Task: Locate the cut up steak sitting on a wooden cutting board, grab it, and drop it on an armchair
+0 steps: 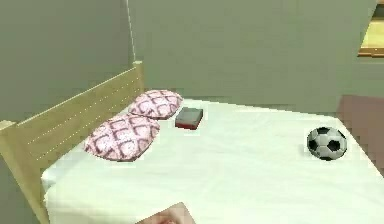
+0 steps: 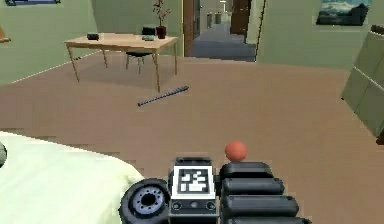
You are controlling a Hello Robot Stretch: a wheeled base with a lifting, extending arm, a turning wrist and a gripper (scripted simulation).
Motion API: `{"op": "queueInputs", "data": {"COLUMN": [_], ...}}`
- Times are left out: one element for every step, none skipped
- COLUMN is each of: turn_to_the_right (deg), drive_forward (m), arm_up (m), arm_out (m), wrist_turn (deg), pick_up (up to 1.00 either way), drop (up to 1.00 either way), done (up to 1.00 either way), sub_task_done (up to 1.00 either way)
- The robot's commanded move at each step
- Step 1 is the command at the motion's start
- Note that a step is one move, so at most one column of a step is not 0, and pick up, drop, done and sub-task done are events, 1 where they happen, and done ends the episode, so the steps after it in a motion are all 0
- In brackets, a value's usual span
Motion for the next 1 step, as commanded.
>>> {"op": "queueInputs", "data": {"turn_to_the_right": [-45.0], "drive_forward": [0.0], "arm_up": [0.0], "arm_out": [0.0], "wrist_turn": [0.0], "pick_up": [0.0], "drop": [0.0], "done": [0.0], "sub_task_done": [0.0]}}
